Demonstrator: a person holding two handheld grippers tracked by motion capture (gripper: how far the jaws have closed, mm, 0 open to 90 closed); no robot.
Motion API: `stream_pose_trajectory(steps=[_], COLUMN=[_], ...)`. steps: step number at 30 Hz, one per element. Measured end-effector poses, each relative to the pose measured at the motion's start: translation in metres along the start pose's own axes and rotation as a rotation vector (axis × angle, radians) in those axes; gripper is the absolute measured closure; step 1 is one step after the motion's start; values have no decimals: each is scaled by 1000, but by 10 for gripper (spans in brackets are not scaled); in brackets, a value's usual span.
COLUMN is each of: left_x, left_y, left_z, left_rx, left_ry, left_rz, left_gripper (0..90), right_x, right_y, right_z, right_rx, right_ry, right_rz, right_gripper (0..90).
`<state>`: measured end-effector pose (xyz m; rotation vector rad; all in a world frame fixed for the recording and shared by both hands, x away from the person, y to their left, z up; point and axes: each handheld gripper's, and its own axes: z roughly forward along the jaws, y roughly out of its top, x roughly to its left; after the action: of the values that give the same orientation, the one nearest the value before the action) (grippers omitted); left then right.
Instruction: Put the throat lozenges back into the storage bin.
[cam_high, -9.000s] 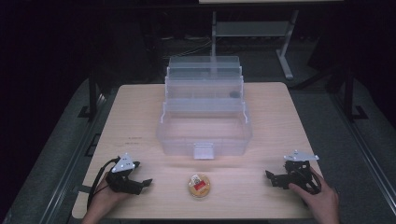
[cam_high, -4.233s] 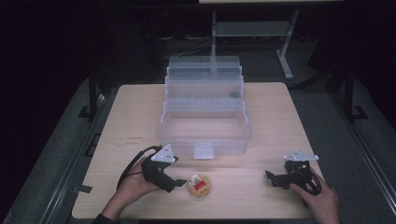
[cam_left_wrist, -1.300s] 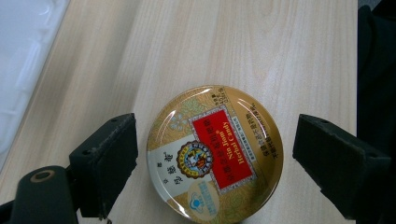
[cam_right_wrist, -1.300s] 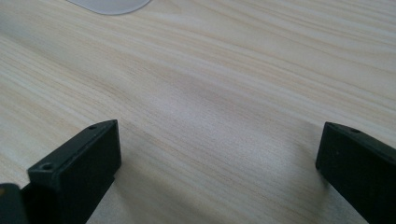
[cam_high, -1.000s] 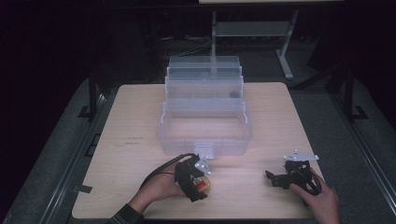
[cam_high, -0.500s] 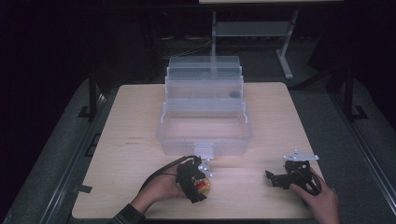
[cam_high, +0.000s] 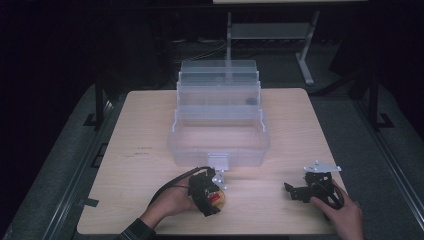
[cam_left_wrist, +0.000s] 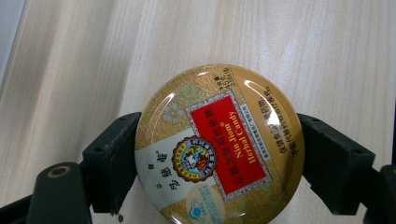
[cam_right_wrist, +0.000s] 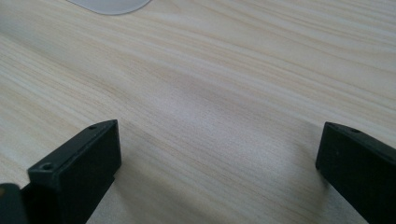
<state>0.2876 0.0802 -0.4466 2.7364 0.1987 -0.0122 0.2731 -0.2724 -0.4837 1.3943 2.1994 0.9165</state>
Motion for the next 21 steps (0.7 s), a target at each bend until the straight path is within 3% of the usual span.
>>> stream_pose_trajectory(steps=[21], left_x=[-1], left_y=[5], left_z=[-8], left_rx=[-6], left_ry=[-24], left_rz=[2], left_gripper=[194], right_x=[0], right_y=[0], right_z=[0], right_rx=[0], right_ry=[0], right_rz=[1], right_gripper=[0])
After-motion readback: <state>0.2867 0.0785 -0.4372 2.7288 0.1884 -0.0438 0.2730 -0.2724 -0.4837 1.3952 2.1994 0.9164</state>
